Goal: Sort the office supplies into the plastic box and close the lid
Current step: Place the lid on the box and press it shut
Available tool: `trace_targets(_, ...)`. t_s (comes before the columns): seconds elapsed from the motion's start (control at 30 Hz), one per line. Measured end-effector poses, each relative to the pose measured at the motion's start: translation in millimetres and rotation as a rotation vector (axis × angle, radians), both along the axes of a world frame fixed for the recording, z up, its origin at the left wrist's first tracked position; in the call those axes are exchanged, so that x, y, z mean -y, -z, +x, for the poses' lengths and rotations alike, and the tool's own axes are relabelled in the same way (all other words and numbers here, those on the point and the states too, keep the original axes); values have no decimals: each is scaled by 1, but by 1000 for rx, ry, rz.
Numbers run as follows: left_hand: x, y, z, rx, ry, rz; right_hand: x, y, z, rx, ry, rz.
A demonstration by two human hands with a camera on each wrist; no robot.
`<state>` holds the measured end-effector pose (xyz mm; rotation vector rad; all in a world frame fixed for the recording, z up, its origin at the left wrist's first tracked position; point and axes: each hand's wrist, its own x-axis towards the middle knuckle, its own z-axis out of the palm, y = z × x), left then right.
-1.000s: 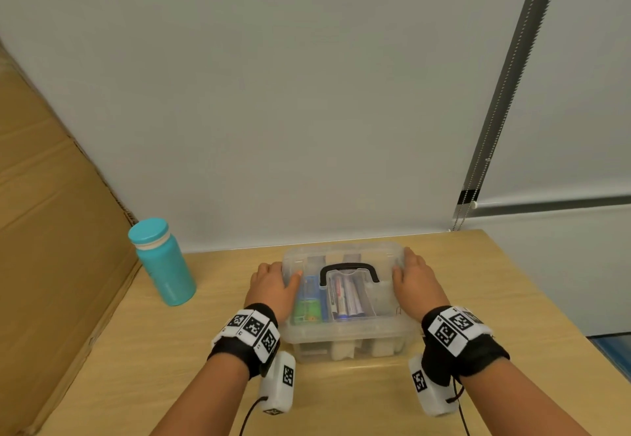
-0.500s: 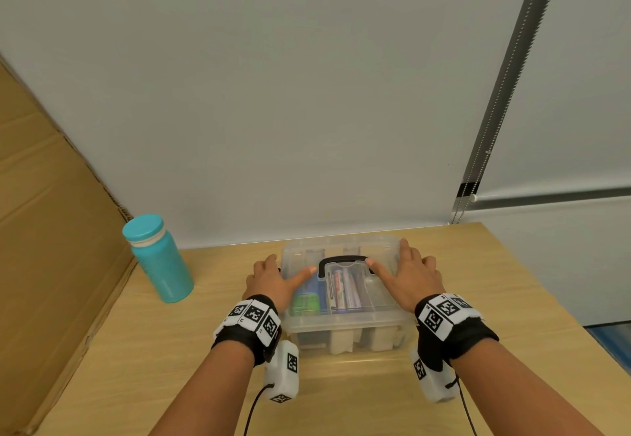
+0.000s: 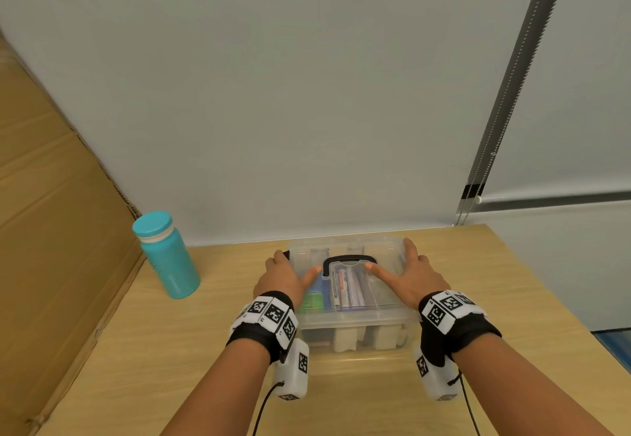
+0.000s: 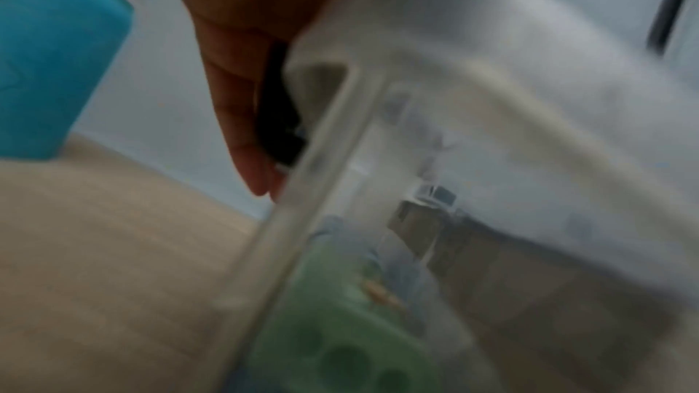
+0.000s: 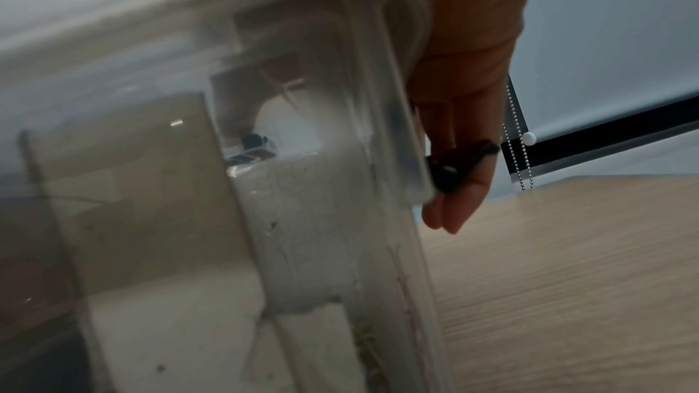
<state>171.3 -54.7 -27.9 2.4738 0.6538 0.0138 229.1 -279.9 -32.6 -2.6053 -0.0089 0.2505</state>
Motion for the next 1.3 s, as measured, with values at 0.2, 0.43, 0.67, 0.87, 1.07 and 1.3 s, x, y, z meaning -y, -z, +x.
trace_targets(0.2, 6, 8, -4, 96, -12, -262, 0, 1, 1, -2, 3, 3)
trace_targets(0.43, 16, 5, -6, 98, 78, -66, 0, 1, 0, 18, 4, -11)
trace_targets(0.67, 13, 10, -11, 101, 67, 28, 1, 1, 4, -57, 90, 89)
trace_targets(0.87, 11, 12, -12, 129, 33, -34, -1, -7, 6, -126, 171, 105)
trace_targets(1.07, 11, 13, -11, 175, 42, -140, -8, -12, -2, 23, 157, -94)
trace_targets(1.3, 9, 15, -11, 205, 54, -202, 1, 7, -5, 152, 148, 99)
